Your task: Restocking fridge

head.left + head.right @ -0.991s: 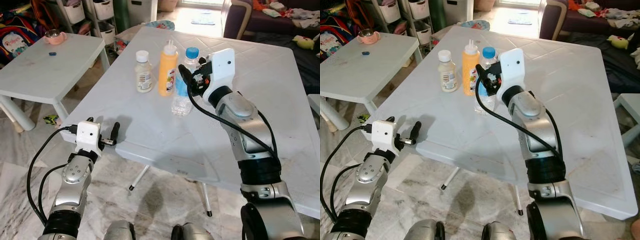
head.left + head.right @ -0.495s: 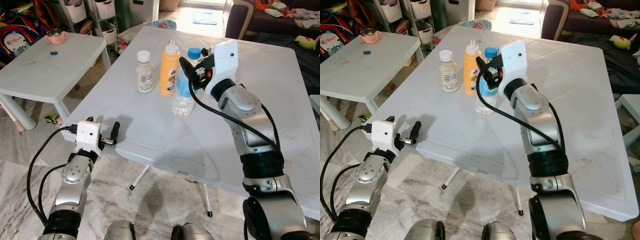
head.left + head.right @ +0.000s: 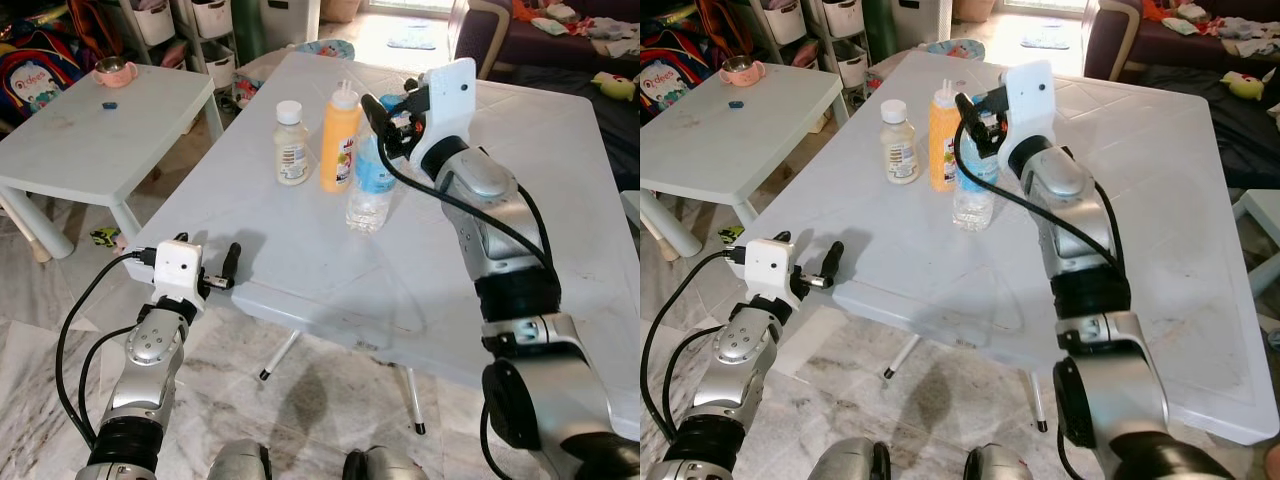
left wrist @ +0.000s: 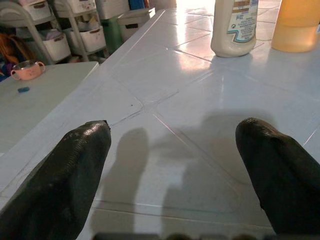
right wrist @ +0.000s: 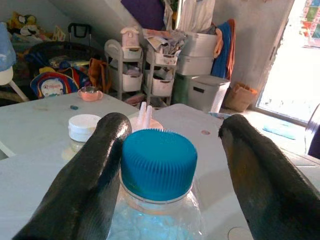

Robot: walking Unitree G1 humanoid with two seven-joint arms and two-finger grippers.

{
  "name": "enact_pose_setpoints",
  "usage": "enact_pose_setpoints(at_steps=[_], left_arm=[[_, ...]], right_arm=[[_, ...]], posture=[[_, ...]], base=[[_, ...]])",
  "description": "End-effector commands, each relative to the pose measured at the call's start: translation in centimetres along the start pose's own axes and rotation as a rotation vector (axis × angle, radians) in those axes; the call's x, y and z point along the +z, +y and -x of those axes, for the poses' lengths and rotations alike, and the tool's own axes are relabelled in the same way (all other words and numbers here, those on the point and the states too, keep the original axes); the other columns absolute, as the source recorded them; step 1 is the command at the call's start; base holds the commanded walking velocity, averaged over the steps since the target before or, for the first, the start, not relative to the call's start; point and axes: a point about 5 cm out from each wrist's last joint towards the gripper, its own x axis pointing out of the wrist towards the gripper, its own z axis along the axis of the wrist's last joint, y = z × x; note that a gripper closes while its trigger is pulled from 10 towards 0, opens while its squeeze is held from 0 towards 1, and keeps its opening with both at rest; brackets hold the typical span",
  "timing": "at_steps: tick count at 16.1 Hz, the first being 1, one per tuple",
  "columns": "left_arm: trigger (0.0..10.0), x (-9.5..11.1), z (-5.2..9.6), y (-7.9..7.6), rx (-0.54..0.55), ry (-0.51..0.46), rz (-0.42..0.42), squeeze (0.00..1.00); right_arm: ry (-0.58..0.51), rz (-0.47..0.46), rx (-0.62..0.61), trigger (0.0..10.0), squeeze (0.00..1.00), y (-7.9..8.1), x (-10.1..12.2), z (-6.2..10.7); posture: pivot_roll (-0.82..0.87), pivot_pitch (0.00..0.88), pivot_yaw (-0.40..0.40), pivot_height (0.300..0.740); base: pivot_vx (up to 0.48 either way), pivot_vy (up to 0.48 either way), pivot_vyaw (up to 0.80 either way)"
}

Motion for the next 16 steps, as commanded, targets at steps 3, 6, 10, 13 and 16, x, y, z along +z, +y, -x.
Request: enact_pose_setpoints(at_steps=[3,6,10,13,16], left_arm=[[10.0,0.0,-0.1,0.1,0.003,0.005,-0.017,0.0],[10.0,0.0,-0.2,0.1,-0.001,0.006,-0.018,0.0],[10.0,-0.1,-0.2,0.0,0.002,0.017,-0.018,0.0],[10.0,-0.2,-0.2,0.0,0.005,0.023,-0.021,0.0],[10.0,-0.3,-0.2,-0.1,0.003,0.024,-0.022,0.0]], right_arm=[[-0.028,0.0,0.011,0.0,0.0,0.0,0.6,-0.5],[-0.014,-0.01,0.018,0.0,0.0,0.2,0.0,-0.4],[0.032,-0.061,0.007,0.0,0.0,0.6,-1.1,0.0],[0.064,-0.079,0.001,3.8,0.0,0.5,-1.9,0.3],[0.059,-0.114,-0.006,10.0,1.0,0.4,-1.8,0.3]], posture=[[0.01,0.001,0.002,0.74],[0.01,0.002,0.005,0.74],[0.01,0.002,0.006,0.74],[0.0,0.005,0.006,0.74],[0.01,0.005,0.005,0.74]], base=[[0.0,0.0,0.0],[0.0,0.0,0.0],[0.0,0.0,0.0],[0.0,0.0,0.0],[0.0,0.0,0.0]])
